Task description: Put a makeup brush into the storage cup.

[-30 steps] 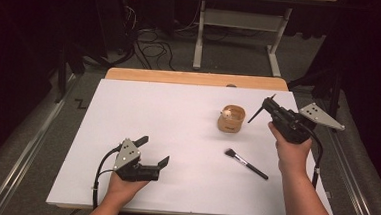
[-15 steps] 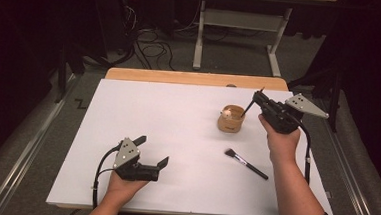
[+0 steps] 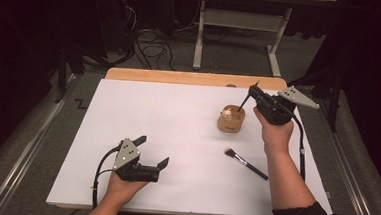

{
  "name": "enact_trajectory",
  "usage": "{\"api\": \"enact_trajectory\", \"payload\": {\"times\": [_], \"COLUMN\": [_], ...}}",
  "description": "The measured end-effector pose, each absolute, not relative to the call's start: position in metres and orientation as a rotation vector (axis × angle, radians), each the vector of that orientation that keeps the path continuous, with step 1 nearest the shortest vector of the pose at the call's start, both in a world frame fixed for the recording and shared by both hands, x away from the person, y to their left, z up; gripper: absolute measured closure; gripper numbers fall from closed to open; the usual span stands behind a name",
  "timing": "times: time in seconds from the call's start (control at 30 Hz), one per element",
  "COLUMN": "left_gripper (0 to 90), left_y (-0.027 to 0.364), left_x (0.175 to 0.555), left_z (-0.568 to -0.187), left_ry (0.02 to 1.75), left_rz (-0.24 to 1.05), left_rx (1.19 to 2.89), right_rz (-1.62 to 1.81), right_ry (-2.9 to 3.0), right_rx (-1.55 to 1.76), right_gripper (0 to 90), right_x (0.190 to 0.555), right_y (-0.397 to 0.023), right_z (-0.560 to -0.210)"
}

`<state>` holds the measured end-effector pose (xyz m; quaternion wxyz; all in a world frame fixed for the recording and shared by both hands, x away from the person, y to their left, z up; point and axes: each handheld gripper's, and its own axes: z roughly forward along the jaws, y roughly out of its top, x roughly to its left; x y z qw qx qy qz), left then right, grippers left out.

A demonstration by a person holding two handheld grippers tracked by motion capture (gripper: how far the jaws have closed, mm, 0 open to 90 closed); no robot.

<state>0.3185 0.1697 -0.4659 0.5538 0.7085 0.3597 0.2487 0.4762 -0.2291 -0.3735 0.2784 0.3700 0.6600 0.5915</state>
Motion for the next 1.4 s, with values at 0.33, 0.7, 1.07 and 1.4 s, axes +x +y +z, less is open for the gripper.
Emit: {"api": "enact_trajectory", "payload": {"times": [0.33, 0.7, 1.07, 1.4], "left_gripper": [0.2, 0.2, 0.2, 0.2], "left_y": [0.171, 0.17, 0.171, 0.171], "left_x": [0.318, 0.318, 0.317, 0.317], "left_z": [-0.466, -0.465, -0.465, -0.465], "left_ry": [0.85, 0.843, 0.844, 0.84], "left_rz": [0.58, 0.58, 0.583, 0.58], "left_rx": [1.678, 1.676, 1.678, 1.678], "right_rz": [1.552, 1.519, 1.486, 1.473], "right_ry": [1.787, 1.819, 1.849, 1.858], "right_rx": [1.023, 1.053, 1.073, 1.11], "right_gripper": [85.1, 85.0, 84.9, 84.8], "right_x": [0.487, 0.492, 0.496, 0.499], "right_y": [-0.224, -0.223, -0.218, -0.218], "right_z": [-0.377, -0.388, -0.401, -0.408]}}
